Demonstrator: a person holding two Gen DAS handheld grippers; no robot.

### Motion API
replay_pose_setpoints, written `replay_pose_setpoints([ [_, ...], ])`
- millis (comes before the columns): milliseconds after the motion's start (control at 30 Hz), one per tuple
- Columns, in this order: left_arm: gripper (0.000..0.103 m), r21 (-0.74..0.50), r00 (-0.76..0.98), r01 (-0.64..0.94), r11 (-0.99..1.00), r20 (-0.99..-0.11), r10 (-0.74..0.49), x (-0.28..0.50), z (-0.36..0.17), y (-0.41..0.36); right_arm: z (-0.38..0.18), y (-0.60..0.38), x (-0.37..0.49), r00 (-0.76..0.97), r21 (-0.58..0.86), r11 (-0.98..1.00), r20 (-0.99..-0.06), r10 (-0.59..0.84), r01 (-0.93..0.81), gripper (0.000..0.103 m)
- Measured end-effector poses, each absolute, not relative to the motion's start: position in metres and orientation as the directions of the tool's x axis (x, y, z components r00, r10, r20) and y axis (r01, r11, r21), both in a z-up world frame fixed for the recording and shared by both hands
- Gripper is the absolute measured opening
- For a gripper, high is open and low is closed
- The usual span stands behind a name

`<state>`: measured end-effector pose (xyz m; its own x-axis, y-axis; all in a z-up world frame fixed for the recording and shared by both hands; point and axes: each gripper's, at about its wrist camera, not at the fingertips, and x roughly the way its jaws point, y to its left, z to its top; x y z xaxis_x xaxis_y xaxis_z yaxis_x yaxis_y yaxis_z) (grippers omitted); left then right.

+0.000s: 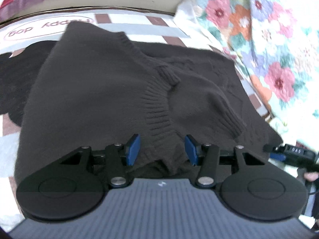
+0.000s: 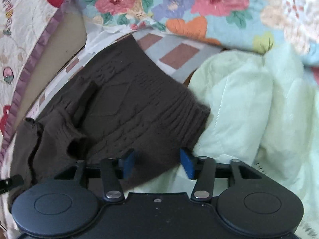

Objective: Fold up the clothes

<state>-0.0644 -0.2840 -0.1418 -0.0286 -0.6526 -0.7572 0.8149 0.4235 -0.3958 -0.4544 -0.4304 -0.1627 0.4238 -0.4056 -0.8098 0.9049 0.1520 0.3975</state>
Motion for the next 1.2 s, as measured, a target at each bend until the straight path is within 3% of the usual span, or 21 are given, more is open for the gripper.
replay_pose_setpoints([
  [200, 0.048, -0.387, 0.015, 0.808, 0.444, -0.740, -0.673, -0.060, -0.136, -0.274, -0.171, -0.410, -0.458, 0.458, 0.512, -0.035, -0.795, -0.398, 0.858, 0.062],
  [367, 0.048, -0.270, 0.084, 0.821, 0.504, -0.816, -0.572, -0.060, -0.150, -0.272, -0.184, -0.421, -0.455, 0.488, 0.567, 0.020, -0.691, -0.534, 0.824, 0.067],
  [467, 0.049, -0.270, 0.101, 0.811, 0.519, -0.809, -0.578, -0.054, -0.150, -0.261, -0.178, -0.439, -0.448, 0.483, 0.547, 0.061, -0.675, -0.558, 0.835, 0.067],
  [500, 0.049, -0.275, 0.099, 0.809, 0.520, -0.808, -0.581, -0.052, -0.149, -0.259, -0.175, -0.440, -0.448, 0.487, 0.543, 0.076, -0.672, -0.557, 0.836, 0.064],
  [600, 0.049, -0.305, 0.082, 0.800, 0.516, -0.797, -0.598, -0.050, -0.148, -0.255, -0.166, -0.434, -0.443, 0.490, 0.505, 0.137, -0.679, -0.547, 0.852, 0.016],
  [667, 0.049, -0.350, 0.047, 0.796, 0.494, -0.778, -0.627, -0.051, -0.147, -0.255, -0.157, -0.422, -0.435, 0.485, 0.451, 0.205, -0.690, -0.538, 0.869, 0.012],
  [767, 0.047, -0.460, -0.070, 0.815, 0.352, -0.681, -0.729, -0.062, -0.142, -0.261, -0.143, -0.409, -0.421, 0.461, 0.305, 0.349, -0.663, -0.590, 0.886, 0.011],
  [833, 0.047, -0.468, -0.143, 0.853, 0.233, -0.637, -0.757, -0.080, -0.136, -0.272, -0.135, -0.407, -0.415, 0.472, 0.245, 0.420, -0.630, -0.617, 0.874, 0.011],
  [933, 0.047, -0.368, -0.153, 0.920, 0.138, -0.658, -0.737, -0.113, -0.128, -0.293, -0.123, -0.413, -0.409, 0.552, 0.291, 0.483, -0.591, -0.588, 0.826, 0.010],
  [1033, 0.048, -0.319, -0.104, 0.941, 0.117, -0.597, -0.795, -0.134, -0.121, -0.292, -0.097, -0.415, -0.396, 0.657, 0.345, 0.571, -0.528, -0.538, 0.745, 0.010],
  [1200, 0.047, -0.377, -0.014, 0.897, 0.231, -0.547, -0.837, -0.113, -0.104, -0.260, -0.047, -0.417, -0.339, 0.880, 0.512, 0.725, -0.371, -0.297, 0.460, 0.010],
])
